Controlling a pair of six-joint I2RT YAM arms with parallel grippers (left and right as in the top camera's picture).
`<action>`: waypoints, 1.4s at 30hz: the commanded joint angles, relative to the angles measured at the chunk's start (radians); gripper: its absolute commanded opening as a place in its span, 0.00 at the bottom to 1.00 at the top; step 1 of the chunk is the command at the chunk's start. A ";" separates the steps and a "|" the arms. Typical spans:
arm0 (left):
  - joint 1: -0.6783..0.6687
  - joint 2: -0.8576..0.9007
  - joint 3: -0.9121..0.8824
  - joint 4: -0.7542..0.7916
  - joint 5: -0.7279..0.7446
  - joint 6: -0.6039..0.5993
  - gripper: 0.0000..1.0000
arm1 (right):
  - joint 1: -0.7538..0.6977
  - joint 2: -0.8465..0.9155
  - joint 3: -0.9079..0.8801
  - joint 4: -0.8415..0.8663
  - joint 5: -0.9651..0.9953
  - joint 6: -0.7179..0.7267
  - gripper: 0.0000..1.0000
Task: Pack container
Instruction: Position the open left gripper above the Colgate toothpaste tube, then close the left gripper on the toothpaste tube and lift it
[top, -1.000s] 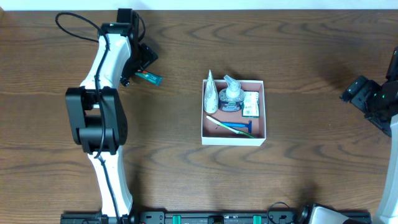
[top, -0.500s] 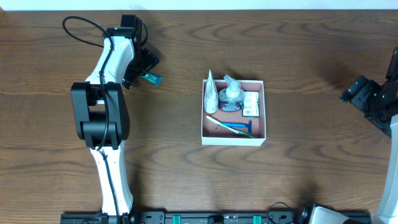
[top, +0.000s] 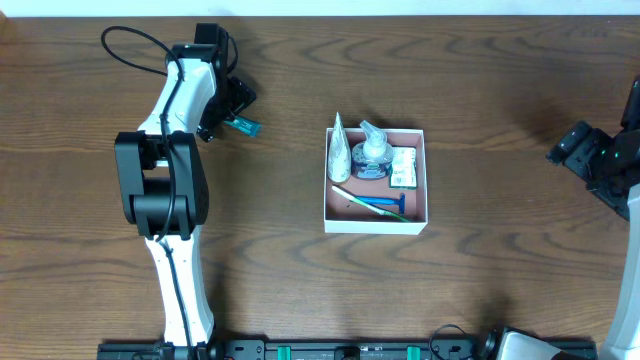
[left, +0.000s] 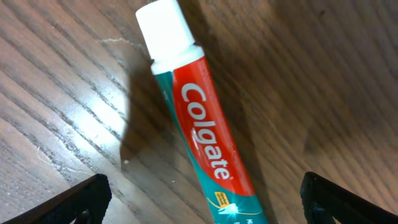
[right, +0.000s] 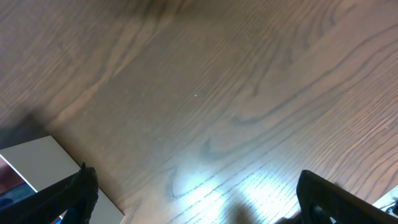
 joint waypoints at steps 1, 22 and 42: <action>0.005 0.015 0.014 0.000 -0.019 -0.005 0.98 | -0.006 0.000 0.013 -0.001 0.004 0.011 0.99; 0.005 0.033 -0.052 0.017 -0.019 -0.002 0.83 | -0.006 0.000 0.012 -0.001 0.004 0.011 0.99; 0.005 0.035 -0.051 -0.051 -0.019 0.147 0.12 | -0.006 0.000 0.012 -0.001 0.004 0.011 0.99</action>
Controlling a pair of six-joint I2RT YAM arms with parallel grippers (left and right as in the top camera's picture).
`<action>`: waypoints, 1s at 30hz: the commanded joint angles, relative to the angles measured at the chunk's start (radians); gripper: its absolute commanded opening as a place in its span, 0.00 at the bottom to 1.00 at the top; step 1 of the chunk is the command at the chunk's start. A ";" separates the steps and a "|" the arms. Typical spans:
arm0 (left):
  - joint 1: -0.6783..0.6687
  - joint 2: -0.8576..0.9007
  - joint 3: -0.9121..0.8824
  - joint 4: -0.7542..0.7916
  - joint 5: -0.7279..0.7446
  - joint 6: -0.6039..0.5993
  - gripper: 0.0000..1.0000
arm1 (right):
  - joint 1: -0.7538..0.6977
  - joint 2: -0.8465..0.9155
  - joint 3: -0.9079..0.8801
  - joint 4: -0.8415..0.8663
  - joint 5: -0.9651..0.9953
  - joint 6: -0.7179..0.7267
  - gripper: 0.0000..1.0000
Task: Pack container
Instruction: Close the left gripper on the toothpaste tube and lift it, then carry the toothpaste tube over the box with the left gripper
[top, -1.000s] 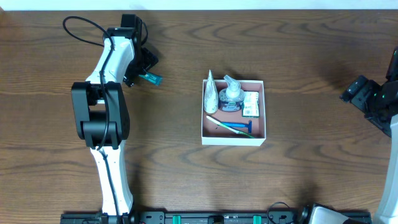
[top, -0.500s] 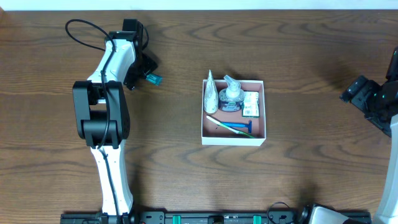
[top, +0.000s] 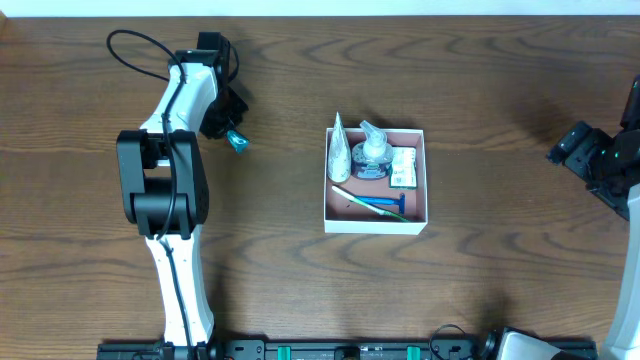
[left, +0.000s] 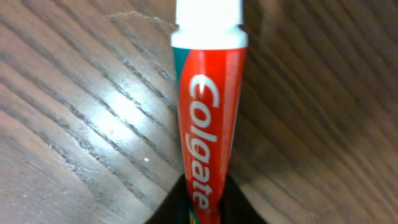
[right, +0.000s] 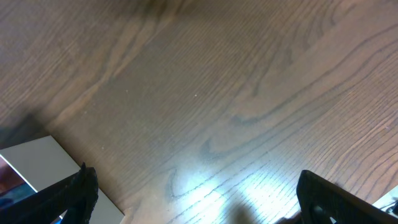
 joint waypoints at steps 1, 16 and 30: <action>0.005 0.019 -0.011 -0.025 -0.007 0.076 0.12 | -0.006 0.000 0.013 -0.001 0.004 0.011 0.99; -0.002 -0.326 0.035 -0.091 -0.004 0.297 0.12 | -0.006 0.000 0.013 0.000 0.004 0.011 0.99; -0.282 -0.741 0.035 -0.311 -0.004 0.541 0.10 | -0.006 0.000 0.013 -0.001 0.004 0.011 0.99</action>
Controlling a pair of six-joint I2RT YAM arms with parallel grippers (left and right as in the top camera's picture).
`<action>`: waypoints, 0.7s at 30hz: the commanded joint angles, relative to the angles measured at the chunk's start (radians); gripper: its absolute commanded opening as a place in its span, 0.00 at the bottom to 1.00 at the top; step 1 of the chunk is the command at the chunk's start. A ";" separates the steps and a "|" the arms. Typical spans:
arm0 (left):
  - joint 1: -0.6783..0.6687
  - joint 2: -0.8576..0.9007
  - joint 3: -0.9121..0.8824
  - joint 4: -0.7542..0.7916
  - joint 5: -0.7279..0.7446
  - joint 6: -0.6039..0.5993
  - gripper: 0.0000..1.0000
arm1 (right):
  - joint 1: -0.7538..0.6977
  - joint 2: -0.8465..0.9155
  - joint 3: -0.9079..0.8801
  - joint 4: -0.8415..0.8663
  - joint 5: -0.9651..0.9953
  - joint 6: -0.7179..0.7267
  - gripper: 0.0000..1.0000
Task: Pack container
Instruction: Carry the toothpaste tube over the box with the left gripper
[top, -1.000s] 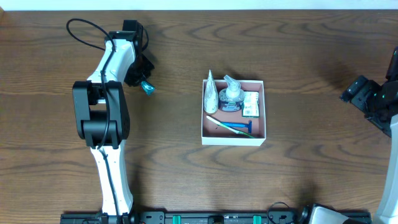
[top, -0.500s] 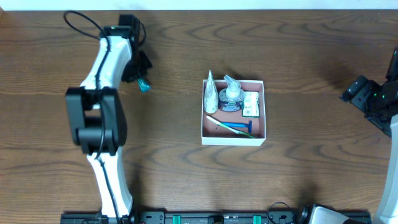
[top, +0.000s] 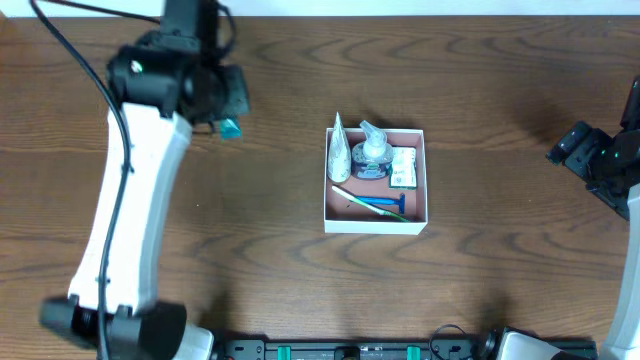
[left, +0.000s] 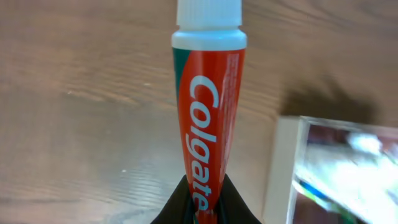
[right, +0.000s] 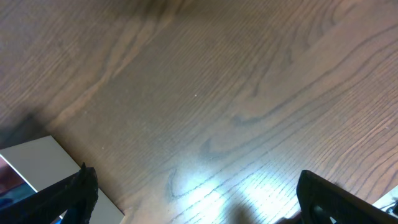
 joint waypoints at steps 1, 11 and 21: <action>-0.107 -0.059 0.012 -0.019 -0.002 0.119 0.10 | -0.006 0.000 0.013 -0.001 0.004 0.011 0.99; -0.487 -0.098 0.003 -0.109 -0.002 0.339 0.10 | -0.006 0.000 0.012 -0.001 0.004 0.011 0.99; -0.650 -0.075 0.003 -0.117 -0.002 0.488 0.10 | -0.006 0.000 0.012 0.000 0.004 0.011 0.99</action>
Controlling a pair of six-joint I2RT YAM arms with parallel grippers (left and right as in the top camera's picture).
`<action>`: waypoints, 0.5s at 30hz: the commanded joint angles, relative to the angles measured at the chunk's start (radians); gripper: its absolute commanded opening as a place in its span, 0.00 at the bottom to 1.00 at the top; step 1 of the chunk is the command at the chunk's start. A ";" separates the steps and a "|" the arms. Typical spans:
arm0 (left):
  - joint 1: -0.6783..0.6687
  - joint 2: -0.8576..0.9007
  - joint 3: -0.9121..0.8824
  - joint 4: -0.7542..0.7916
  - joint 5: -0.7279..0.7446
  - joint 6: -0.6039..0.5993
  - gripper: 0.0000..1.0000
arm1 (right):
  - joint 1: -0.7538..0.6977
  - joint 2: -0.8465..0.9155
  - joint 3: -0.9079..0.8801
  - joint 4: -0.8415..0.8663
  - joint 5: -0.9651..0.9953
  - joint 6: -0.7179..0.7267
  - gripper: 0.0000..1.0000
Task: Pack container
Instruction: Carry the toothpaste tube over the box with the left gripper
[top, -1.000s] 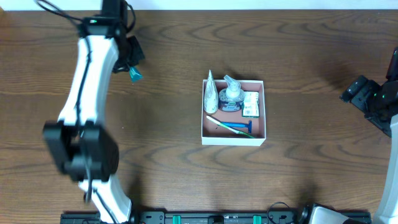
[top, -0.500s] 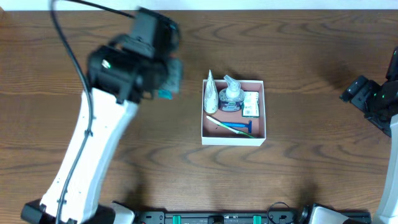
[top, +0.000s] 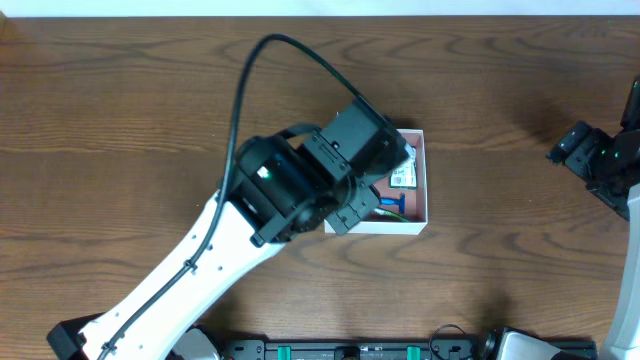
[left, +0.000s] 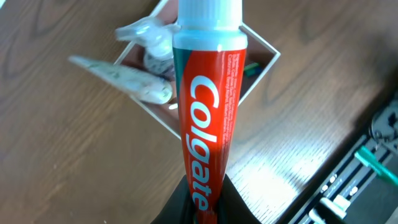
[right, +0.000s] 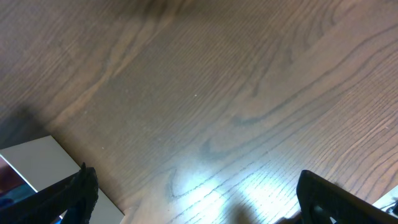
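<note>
My left gripper (left: 200, 208) is shut on the tail of a red Colgate toothpaste tube (left: 206, 118), white cap pointing away. It hangs above the white box (left: 261, 68), which holds a silvery tube (left: 124, 78) and a clear pump bottle (left: 152, 43). In the overhead view the left arm (top: 300, 185) covers most of the box (top: 425, 195); a green sachet (top: 403, 177) and a blue razor (top: 388, 208) show at its right side. My right gripper (right: 199, 199) is open over bare wood at the table's right edge.
The box's white corner (right: 37, 165) lies at the lower left of the right wrist view. A black rail with green clamps (left: 367, 168) runs along the table's front edge. The right arm (top: 605, 160) sits at the far right.
My left gripper has moved with the toothpaste from the table's far left to above the box. The arm now covers most of the box in the overhead view. The right arm is unchanged.
First my left gripper was open around the toothpaste lying on the wood at far left. Then it was shut on the tube's tail. Then it held the tube with the box edge in sight, and now holds it over the box.
</note>
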 joint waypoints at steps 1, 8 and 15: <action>-0.017 0.015 0.003 -0.003 -0.008 0.090 0.10 | -0.006 0.000 0.012 0.000 0.004 0.011 0.99; -0.019 0.058 -0.024 0.018 -0.008 0.197 0.11 | -0.006 0.000 0.012 -0.001 0.004 0.011 0.99; -0.019 0.167 -0.036 0.043 -0.008 0.415 0.11 | -0.006 0.000 0.013 -0.001 0.004 0.011 0.99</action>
